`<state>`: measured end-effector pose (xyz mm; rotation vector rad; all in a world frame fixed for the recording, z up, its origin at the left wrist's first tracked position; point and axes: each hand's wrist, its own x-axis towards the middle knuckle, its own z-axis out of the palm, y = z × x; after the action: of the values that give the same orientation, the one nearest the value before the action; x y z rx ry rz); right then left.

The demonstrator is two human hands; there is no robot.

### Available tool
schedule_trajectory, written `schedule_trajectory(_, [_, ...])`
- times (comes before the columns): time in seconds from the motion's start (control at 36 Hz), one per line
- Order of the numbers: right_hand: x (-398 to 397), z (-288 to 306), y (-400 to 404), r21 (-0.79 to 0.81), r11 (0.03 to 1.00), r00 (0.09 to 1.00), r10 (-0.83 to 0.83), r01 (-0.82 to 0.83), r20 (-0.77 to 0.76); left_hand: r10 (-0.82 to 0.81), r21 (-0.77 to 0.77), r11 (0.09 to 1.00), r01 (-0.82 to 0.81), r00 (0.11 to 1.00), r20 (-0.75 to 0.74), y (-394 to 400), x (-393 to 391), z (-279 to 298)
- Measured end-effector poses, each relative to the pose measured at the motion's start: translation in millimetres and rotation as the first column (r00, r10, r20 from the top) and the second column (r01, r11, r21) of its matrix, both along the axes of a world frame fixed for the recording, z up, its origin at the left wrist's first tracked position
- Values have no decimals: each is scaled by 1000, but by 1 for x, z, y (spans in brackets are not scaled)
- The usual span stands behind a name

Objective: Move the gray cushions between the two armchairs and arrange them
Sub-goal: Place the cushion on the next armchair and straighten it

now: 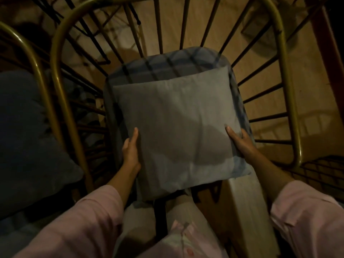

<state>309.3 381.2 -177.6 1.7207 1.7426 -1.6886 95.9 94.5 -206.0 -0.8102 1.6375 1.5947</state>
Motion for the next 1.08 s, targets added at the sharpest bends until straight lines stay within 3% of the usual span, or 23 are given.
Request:
schedule_trajectory(0.19, [6, -3, 1, -19, 999, 998, -49, 48, -50, 5, 32, 999, -4, 999, -46, 10, -4, 3])
schedule_trajectory(0.39, [-10, -8, -4, -34, 997, 997, 71, -72, -5, -66, -77, 995, 62, 996, -56, 4, 1, -4])
schedule_trajectory(0.5, [-20, -18, -5, 134, 989, 984, 38, -62, 177, -146, -184, 974, 132, 987, -68, 5, 4, -1])
schedule_trajectory(0.61, [-43, 1, -34, 340, 922, 948, 76, -185, 310, -219, -251, 950, 188, 970, -103, 7, 5, 12])
schedule_trajectory(0.86, [-130, 50, -130, 436, 713, 833, 511, -548, 212, -256, -260, 952, 161, 886, -387, -24, -41, 94])
schedule_trajectory(0.97, [-179, 75, -173, 441, 610, 716, 689, -658, 114, -264, -311, 944, 107, 811, -522, -82, -70, 141])
schedule_trajectory(1.08, [-228, 97, -220, 389, 560, 608, 794, -732, 2, -275, -440, 896, -58, 705, -654, -164, -99, 176])
